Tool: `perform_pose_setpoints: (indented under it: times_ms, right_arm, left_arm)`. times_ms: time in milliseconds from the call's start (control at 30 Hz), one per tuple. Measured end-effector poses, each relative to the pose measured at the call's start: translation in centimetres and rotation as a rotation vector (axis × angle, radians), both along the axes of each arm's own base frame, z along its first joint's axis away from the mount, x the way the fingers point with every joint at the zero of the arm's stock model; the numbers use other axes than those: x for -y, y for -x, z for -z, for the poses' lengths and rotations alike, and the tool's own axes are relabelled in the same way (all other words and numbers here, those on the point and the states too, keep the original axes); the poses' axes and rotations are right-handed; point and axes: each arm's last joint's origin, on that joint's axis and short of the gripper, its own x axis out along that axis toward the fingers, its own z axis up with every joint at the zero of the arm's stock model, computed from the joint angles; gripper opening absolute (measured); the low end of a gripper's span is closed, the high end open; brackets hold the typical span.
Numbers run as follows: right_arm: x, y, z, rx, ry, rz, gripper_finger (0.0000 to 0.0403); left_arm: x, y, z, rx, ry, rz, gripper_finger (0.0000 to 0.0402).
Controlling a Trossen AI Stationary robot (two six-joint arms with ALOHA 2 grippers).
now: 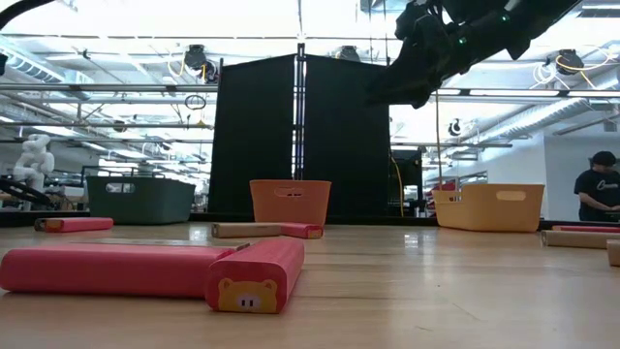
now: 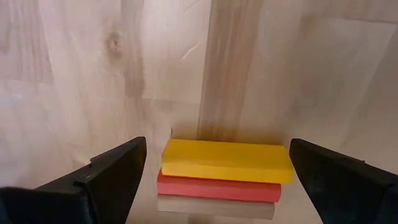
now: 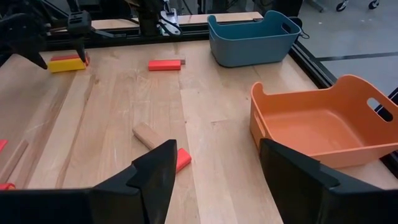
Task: Sort blocks
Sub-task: Put the yellow block into the yellow bin
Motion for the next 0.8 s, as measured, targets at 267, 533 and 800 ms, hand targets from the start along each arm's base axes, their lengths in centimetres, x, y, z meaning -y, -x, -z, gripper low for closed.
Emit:
perform_pose_setpoints:
  times_ms: [267,533,800]
  right_arm:
    - [0.00,-0.01,0.01,0.000,0.001,0.000,0.0222]
    - [0.00,-0.01,0.00,0.000,0.001,0.000,0.0222]
    - [0.00,0.00,0.02,-0.002,0.000,0.000,0.0222]
  left_arm:
    - [0.21,-0.26,0.02,0.037,0.012,0.002,0.0393]
    - [0.18,-0.24,0.02,0.036,0.009,0.002,0.0393]
    - [0.19,-0.24,0.02,0.036,0.010,0.000,0.0393]
